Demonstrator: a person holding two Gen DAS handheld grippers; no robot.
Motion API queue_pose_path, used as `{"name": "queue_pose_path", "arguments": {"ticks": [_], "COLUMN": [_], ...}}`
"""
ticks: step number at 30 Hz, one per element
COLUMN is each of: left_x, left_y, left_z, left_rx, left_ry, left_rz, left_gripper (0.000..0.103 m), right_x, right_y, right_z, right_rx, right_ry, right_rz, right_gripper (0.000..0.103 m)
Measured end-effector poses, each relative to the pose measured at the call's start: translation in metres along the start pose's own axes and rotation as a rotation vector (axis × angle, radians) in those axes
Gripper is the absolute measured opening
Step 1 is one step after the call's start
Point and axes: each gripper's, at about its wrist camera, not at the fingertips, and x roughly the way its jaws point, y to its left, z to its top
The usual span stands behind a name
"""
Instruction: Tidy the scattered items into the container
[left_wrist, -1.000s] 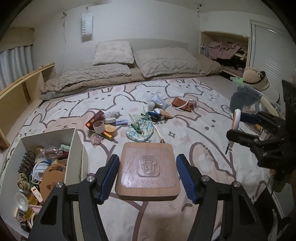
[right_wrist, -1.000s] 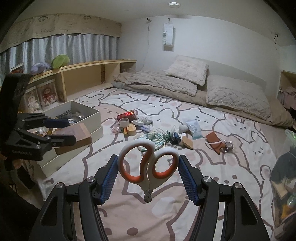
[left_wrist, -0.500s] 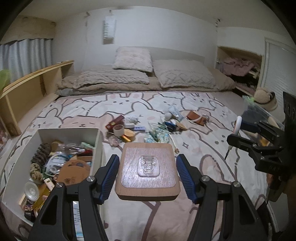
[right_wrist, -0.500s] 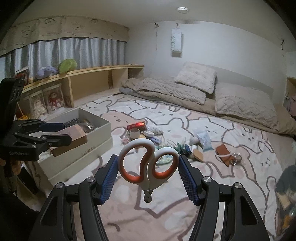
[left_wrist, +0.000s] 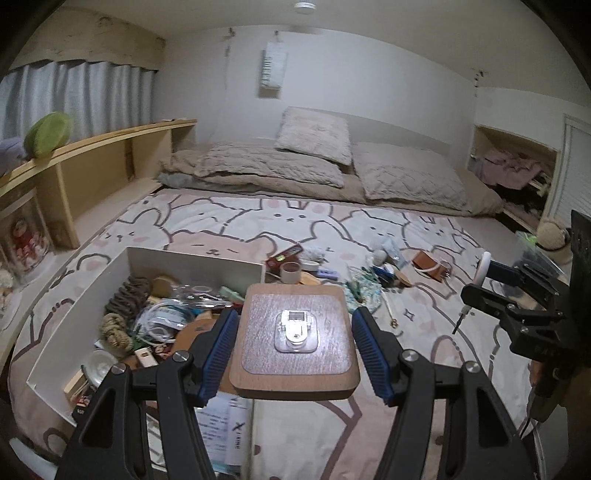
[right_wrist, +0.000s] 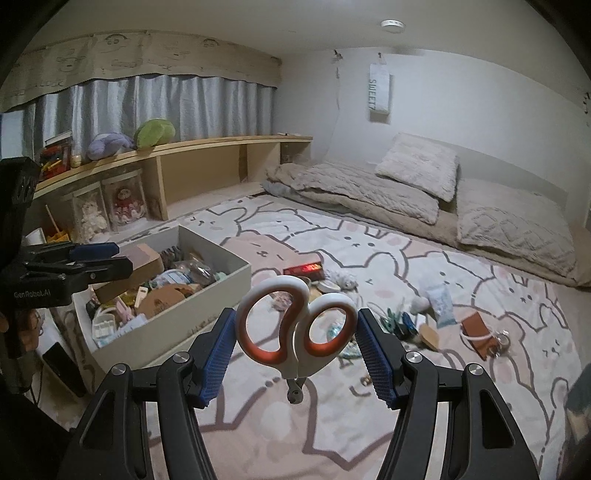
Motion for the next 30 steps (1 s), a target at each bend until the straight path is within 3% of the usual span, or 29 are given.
{"name": "queue_pose_path", "arguments": {"ticks": [13,30], "left_x": [0.0,-0.002], "left_y": [0.057,0.144], "left_z": [0.001,-0.007], "left_rx": [-0.103,-0.28], "left_ry": [-0.001,0.027], "left_rz": [0.089,0.2], "left_gripper": [0.064,0.064], "right_x": [0.026,0.064], "right_y": [0.045,0.087], "right_z": [0.037,0.054], "right_rx": [-0.054,-0.036], "right_ry": [-0.03,-0.011], "right_rz": [0.13,0.322], "right_gripper": [0.065,0.065]}}
